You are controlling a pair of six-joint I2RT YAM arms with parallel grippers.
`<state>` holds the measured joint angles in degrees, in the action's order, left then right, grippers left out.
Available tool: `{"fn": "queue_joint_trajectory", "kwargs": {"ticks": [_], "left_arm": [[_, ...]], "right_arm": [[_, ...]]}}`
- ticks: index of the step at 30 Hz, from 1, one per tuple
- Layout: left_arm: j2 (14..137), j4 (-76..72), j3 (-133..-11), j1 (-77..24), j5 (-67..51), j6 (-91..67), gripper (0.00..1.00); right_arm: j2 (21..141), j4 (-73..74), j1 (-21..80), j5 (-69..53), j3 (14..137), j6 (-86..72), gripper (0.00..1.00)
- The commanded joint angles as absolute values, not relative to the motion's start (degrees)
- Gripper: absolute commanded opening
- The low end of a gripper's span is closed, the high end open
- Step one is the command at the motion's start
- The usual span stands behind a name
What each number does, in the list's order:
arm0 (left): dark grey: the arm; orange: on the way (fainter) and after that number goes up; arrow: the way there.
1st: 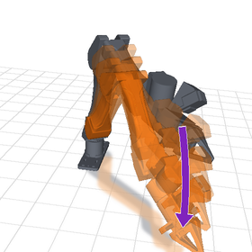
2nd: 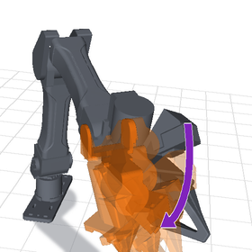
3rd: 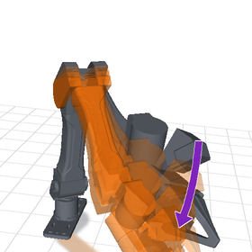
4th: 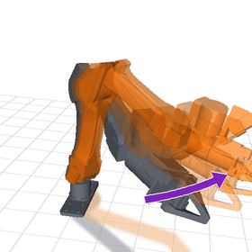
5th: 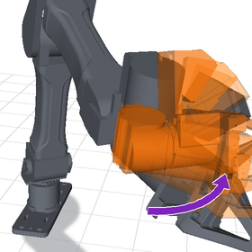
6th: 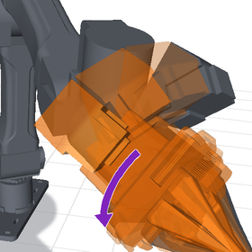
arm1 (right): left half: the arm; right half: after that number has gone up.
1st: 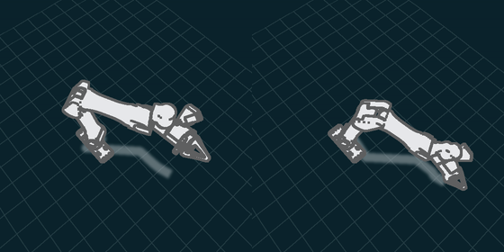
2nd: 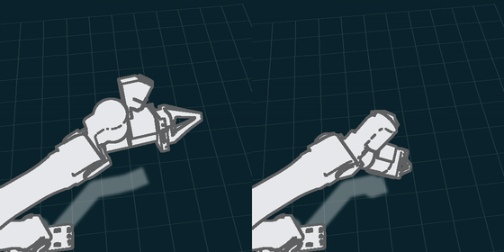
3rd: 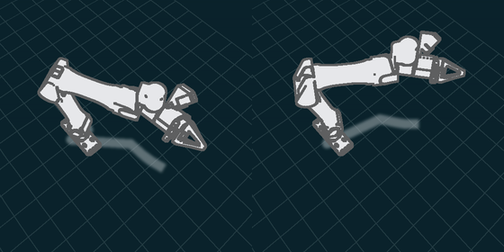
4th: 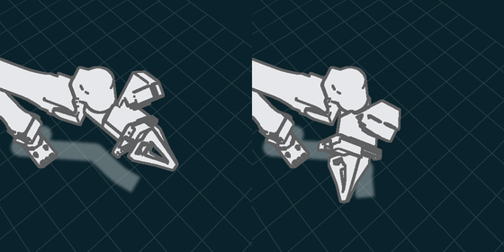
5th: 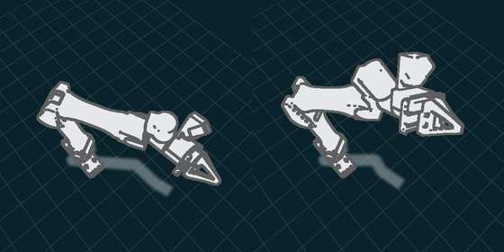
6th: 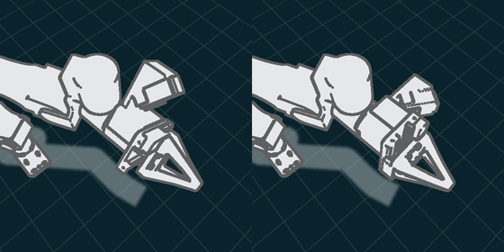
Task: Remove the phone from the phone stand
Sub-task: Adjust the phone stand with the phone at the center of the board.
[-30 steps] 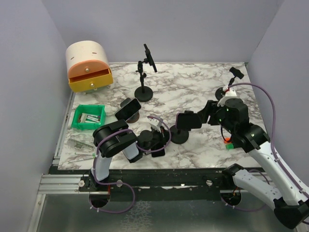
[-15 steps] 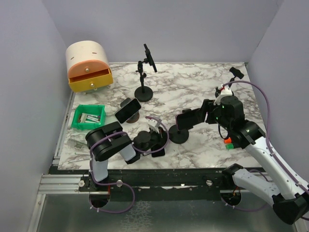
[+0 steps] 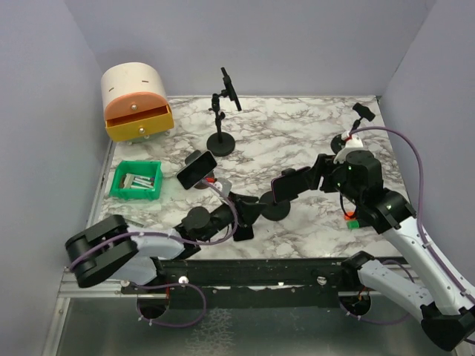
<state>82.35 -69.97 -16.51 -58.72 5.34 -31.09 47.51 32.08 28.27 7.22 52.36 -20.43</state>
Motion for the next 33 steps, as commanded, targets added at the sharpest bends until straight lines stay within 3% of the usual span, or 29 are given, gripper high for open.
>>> {"fn": "queue_joint_trajectory", "kwargs": {"ticks": [1, 8, 14, 20, 26, 33], "left_arm": [[66.92, -55.77, -13.69, -59.48, 8.34, -31.5, 0.51], [51.92, -48.18, -14.58, -59.59, 5.46, -34.14, 0.58], [58.12, -46.25, -22.83, -59.59, -3.4, -35.07, 0.59], [63.24, -46.06, -26.88, -59.5, -6.45, -34.63, 0.58], [67.56, -45.38, -30.45, -59.5, -8.64, -34.19, 0.51], [69.34, -43.77, -32.63, -59.41, -7.97, -33.45, 0.32]], "right_arm": [[46.34, 35.51, 28.3, 6.51, 55.65, -19.54, 0.64], [44.12, 35.32, 28.3, 3.24, 57.29, -18.13, 0.7], [41.87, 29.93, 28.29, -8.65, 56.32, -14.46, 0.78], [37.79, 22.13, 28.3, -9.93, 52.78, -12.7, 0.8], [38.07, 17.05, 28.3, -2.89, 52.16, -16.75, 0.78], [40.75, 13.96, 28.3, -9.09, 52.53, -13.83, 0.78]]}}
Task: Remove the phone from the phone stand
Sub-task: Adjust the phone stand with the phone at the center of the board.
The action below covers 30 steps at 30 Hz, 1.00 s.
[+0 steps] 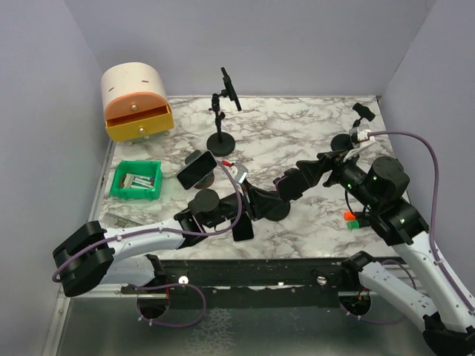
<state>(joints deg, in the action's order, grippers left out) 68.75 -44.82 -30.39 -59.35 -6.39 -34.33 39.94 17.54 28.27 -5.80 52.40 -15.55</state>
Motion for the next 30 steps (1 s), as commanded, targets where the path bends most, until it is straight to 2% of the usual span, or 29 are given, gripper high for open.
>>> {"fn": "queue_joint_trajectory", "kwargs": {"ticks": [1, 3, 8, 12, 18, 30], "left_arm": [[69.49, -43.58, -32.85, -59.41, -7.94, -33.3, 0.3], [69.82, -42.78, -33.24, -59.33, -7.59, -33.06, 0.31], [69.28, -40.9, -32.24, -59.24, -4.32, -33.69, 0.54], [68.27, -40.26, -31.38, -59.24, -2.09, -33.67, 0.57], [68.99, -39.82, -32.9, -59.24, -0.92, -33.92, 0.53], [71.46, -39.81, -36.04, -59.24, -4.36, -34.13, 0.28]], "right_arm": [[40.62, 13.81, 28.3, -9.41, 52.41, -13.16, 0.78], [40.37, 13.75, 28.3, -9.68, 52.1, -11.76, 0.78], [39.91, 14.91, 28.3, -9.27, 52.16, -10.97, 0.78], [39.47, 14.49, 28.3, -9.23, 51.57, -11.33, 0.78], [40.16, 14.22, 28.3, -9.83, 51.61, -11.62, 0.78], [42.28, 13.55, 28.3, -10.95, 52.11, -8.73, 0.78]]}}
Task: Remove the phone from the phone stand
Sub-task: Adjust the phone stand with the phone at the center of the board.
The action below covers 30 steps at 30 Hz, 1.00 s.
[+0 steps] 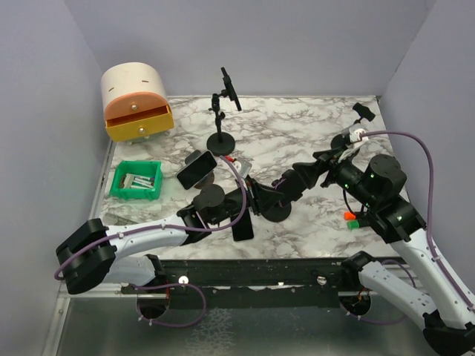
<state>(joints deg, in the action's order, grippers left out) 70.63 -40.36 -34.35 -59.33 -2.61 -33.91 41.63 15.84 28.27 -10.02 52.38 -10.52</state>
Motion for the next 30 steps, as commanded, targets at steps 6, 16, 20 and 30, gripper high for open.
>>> {"fn": "queue_joint_trajectory", "kwargs": {"ticks": [6, 16, 20, 30], "left_arm": [[71.53, -39.79, -36.16, -59.24, -4.32, -33.32, 0.13], [69.79, -39.02, -36.44, -59.16, -4.07, -32.0, 0.0], [69.63, -37.74, -37.3, -58.94, -4.05, -31.99, 0.0], [69.19, -32.95, -40.64, -55.29, -7.42, -33.93, 0.0]], "right_arm": [[42.77, 10.33, 28.3, -5.54, 51.05, -9.3, 0.78], [50.57, 15.91, 28.31, 7.61, 53.83, -11.16, 0.69], [50.84, 17.17, 28.3, 8.74, 52.81, -11.51, 0.66], [52.56, 23.46, 28.3, 7.41, 53.29, -10.13, 0.63]]}}
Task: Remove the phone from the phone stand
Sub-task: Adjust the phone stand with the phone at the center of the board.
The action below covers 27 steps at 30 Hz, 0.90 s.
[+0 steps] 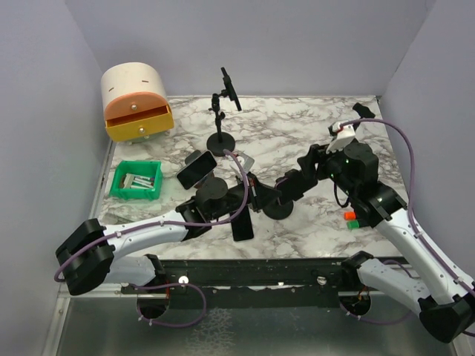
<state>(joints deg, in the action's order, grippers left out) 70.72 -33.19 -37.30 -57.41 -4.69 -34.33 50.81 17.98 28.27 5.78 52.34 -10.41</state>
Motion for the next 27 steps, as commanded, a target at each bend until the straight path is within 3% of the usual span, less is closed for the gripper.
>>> {"fn": "queue_joint_trajectory", "kwargs": {"ticks": [1, 18, 27], "left_arm": [[69.37, -32.77, -40.99, -54.69, -8.32, -34.4, 0.0], [72.98, -23.18, -50.47, -42.69, -30.33, -37.77, 0.0], [76.63, -11.0, -58.94, -41.41, -35.43, -31.84, 0.0]], "right_arm": [[53.11, 23.94, 28.34, 7.66, 53.16, -10.38, 0.62], [53.57, 29.05, 28.3, 5.15, 53.42, -11.9, 0.57], [49.31, 32.32, 28.41, 0.83, 60.37, -6.52, 0.8]]}}
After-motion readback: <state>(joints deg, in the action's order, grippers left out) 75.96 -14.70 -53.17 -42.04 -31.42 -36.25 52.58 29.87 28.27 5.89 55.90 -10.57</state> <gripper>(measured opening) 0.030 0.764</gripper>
